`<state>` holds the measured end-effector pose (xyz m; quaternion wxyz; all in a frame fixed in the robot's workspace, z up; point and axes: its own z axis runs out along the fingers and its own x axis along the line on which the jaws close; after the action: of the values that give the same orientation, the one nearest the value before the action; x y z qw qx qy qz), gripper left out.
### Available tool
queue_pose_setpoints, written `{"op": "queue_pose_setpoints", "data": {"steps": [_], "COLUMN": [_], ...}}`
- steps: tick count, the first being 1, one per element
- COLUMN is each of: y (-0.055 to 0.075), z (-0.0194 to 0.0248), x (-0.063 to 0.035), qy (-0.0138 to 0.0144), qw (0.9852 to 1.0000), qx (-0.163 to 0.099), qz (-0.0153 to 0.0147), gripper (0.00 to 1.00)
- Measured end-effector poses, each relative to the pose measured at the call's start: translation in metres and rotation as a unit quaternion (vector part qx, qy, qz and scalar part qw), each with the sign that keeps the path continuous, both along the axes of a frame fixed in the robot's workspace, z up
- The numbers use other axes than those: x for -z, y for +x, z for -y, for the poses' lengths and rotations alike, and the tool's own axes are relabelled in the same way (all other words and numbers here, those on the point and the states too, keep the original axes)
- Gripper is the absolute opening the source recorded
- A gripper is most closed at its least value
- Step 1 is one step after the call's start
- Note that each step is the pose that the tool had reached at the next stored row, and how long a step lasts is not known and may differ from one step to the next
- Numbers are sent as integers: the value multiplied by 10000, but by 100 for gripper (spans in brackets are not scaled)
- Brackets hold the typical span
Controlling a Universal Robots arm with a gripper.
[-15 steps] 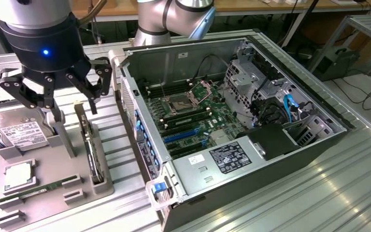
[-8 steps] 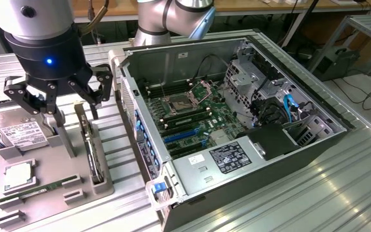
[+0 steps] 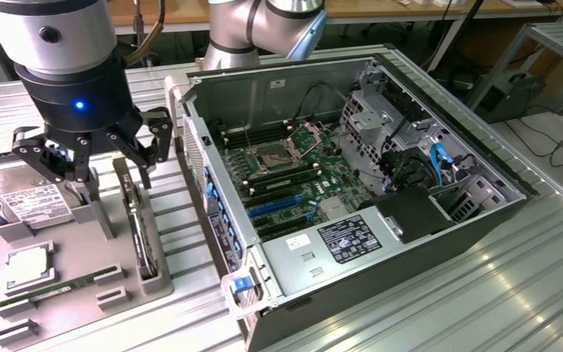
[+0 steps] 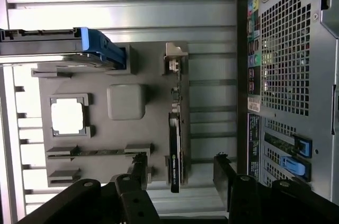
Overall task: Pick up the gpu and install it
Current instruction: 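Pick up the gpu and move the gpu toward the slot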
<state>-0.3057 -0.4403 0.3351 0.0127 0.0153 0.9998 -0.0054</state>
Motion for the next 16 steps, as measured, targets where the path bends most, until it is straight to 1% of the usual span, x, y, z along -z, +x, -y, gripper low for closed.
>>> {"op": "queue_pose_setpoints", "data": {"steps": [10, 16], "y": [-14, -18], "z": [0, 0], "x": [213, 325], "qy": [-4, -5], "qw": [10000, 10000], "qx": [-4, -78], "qz": [0, 0], "gripper": [62, 62]}}
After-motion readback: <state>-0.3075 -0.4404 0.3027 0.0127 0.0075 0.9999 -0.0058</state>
